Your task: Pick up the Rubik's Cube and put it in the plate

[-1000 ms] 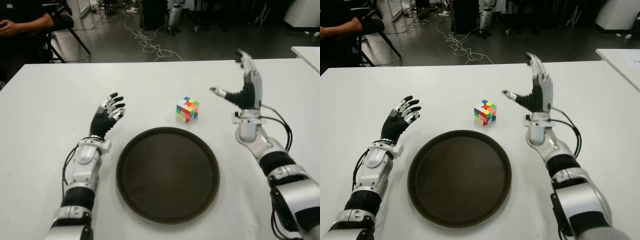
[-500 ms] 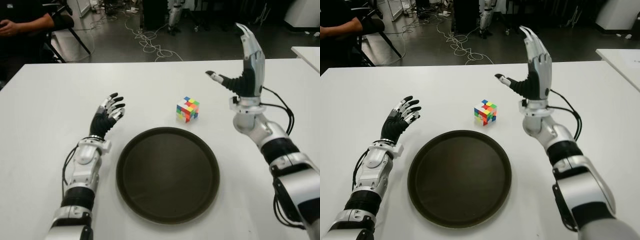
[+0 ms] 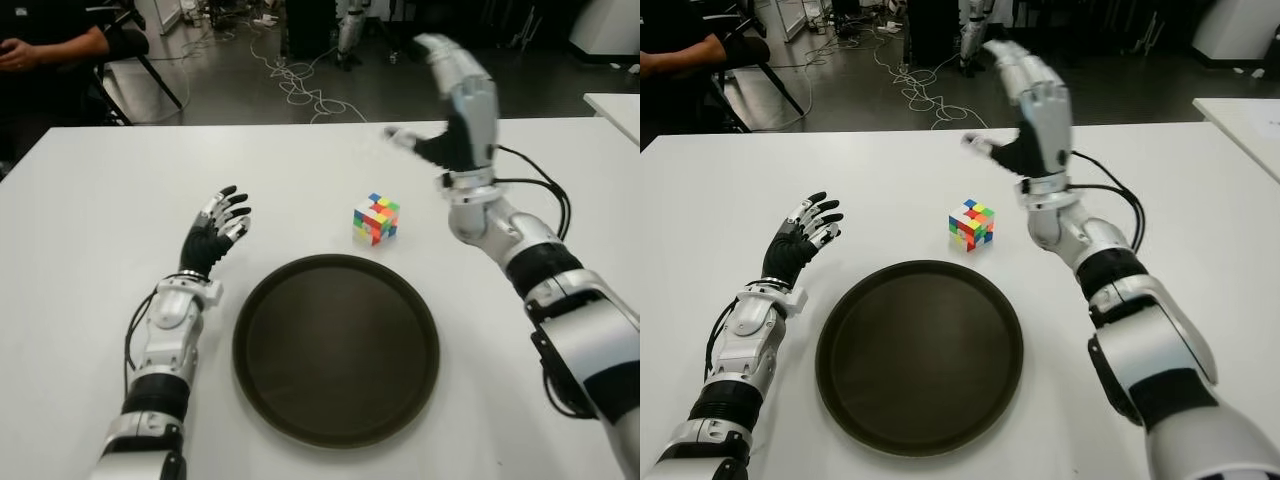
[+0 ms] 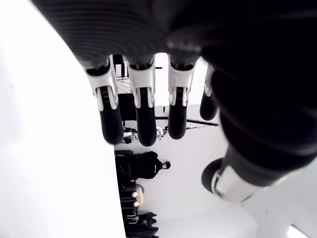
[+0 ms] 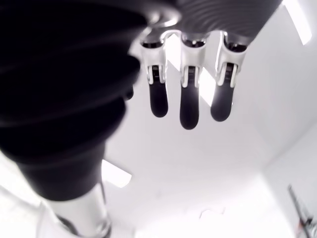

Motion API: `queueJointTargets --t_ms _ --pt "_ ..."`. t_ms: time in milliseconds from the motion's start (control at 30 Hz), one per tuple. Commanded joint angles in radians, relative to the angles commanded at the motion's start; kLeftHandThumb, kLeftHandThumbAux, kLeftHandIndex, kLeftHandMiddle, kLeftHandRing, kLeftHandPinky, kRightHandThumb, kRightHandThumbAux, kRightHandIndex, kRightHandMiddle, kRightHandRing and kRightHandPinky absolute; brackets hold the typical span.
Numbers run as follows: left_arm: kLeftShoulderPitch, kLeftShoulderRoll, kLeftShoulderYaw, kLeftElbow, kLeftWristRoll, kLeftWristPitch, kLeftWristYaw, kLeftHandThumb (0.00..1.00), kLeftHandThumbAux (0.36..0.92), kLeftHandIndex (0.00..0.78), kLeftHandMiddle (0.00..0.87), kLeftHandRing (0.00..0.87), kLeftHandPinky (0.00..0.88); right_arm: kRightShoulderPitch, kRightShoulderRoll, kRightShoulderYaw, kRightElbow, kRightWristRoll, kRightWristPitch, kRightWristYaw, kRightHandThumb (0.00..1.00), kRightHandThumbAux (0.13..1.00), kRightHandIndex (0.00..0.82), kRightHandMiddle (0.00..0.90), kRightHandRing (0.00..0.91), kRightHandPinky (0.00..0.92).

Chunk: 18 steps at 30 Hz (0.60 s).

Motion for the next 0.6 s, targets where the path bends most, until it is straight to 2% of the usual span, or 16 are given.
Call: queueJointTargets --t_ms 167,233,433,600 --pt "0.002 -0.002 0.000 -0.003 0.000 -0.002 0.002 0.336 0.728 0.130 0.192 0.192 0.243 -0.018 -0.001 0.050 -0.014 -0.003 0.019 0.217 0.001 0.855 0.191 0.255 0.280 0.326" --pt "0.002 -0.003 0.001 -0.004 -0.001 -0.003 0.003 0.338 0.726 0.133 0.195 0.196 0.246 -0.017 -0.002 0.058 -0.027 0.002 0.024 0.270 0.000 0.851 0.188 0.248 0.273 0.314" --pt "0.004 -0.007 0.004 -0.007 -0.004 -0.004 0.008 0.354 0.721 0.136 0.204 0.207 0.262 -0.016 -0.016 0.078 -0.104 0.032 0.059 0.566 0.000 0.820 0.168 0.223 0.237 0.266" --pt "0.004 -0.008 0.005 -0.006 -0.006 -0.004 0.007 0.356 0.716 0.138 0.209 0.212 0.263 -0.013 -0.024 0.079 -0.151 0.030 0.098 0.704 0.000 0.811 0.154 0.211 0.227 0.259"
